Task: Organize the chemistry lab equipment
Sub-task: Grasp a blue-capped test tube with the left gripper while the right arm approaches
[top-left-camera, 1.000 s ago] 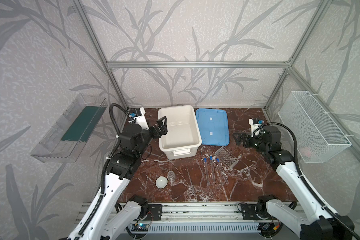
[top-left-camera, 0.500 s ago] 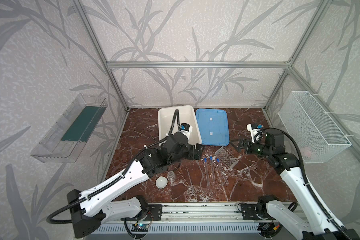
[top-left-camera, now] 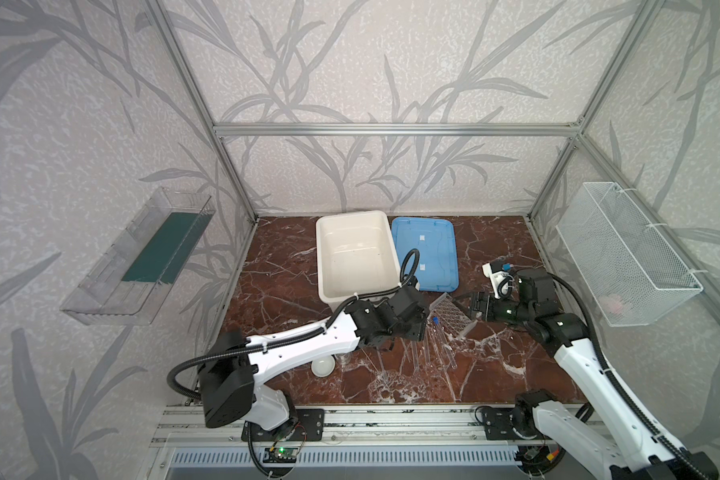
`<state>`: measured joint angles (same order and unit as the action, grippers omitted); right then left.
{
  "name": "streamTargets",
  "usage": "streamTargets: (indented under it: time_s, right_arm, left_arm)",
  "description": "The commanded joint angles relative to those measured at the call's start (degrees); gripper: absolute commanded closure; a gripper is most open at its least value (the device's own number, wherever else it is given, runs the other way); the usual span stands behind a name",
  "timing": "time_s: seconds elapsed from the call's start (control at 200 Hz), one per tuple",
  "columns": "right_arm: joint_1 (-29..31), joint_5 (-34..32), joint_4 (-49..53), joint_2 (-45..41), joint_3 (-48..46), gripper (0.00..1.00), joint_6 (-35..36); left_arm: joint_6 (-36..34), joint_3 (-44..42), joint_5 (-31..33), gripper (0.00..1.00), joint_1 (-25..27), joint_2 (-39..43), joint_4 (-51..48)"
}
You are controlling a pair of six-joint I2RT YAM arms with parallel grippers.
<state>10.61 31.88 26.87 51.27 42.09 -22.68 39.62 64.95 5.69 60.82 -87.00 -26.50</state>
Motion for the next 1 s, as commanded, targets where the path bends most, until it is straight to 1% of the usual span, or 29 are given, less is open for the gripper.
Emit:
streamTargets:
  time_s: [0.0,0.1,0.145,0.32,0.35,0.445,0.505,0.65,0.71,0.825,0.935,0.994]
  right_arm:
    - [0.3,-1.2,0.7,-1.2,-0.2,0.12,0.0]
    - [0.2,-1.4,0.5,-1.4,-0.9,0.12,0.3]
    - [0.2,-1.6,0.6,-1.4,-1.1,0.13,0.7]
    - [0.2,-2.4,1.7,-1.1,-1.3,0.12,2.1]
    - [0.2,-2.3,1.8,-1.0,-1.3,0.12,2.3]
    - [0.2,-2.4,2.3,-0.7,-1.2,0.13,2.9]
    - [0.2,-2.7,2.3,-0.6,-1.4,0.13,3.0]
    - [0.2,-2.9,2.7,0.1,-1.5,0.13,3.6]
    - [0.2,-3.4,2.9,0.1,-1.3,0.13,3.8]
    - [0.2,-4.0,2.1,0.8,-0.8,0.13,4.0]
    - [0.2,-4.1,2.2,2.4,-0.1,0.13,4.6]
    - [0.2,-4.2,2.5,2.9,0.1,0.13,5.0]
  left_arm:
    - [1.9,2.1,0.7,0.41,0.6,-4.0,-1.8]
    - [2.7,1.7,0.6,0.44,1.0,-7.3,-0.9]
    - [2.9,1.6,0.6,0.48,1.1,-8.9,-0.4]
    - [4.1,2.6,0.0,0.52,1.0,-14.8,-0.3]
    - [4.3,2.6,-0.2,0.54,1.0,-15.2,0.0]
    - [4.0,2.6,0.6,0.57,1.0,-15.7,0.2]
    - [3.6,2.9,0.9,0.6,1.0,-16.0,0.5]
    - [3.2,4.7,-0.1,0.61,0.9,-18.6,-0.8]
    - [3.6,5.7,0.6,0.61,0.8,-19.4,-2.4]
    - [2.9,7.1,-0.7,0.64,0.5,-21.0,-3.0]
    - [2.9,8.3,-0.3,0.68,0.5,-22.0,-4.4]
    - [3.2,8.6,0.2,0.68,0.5,-22.1,-5.1]
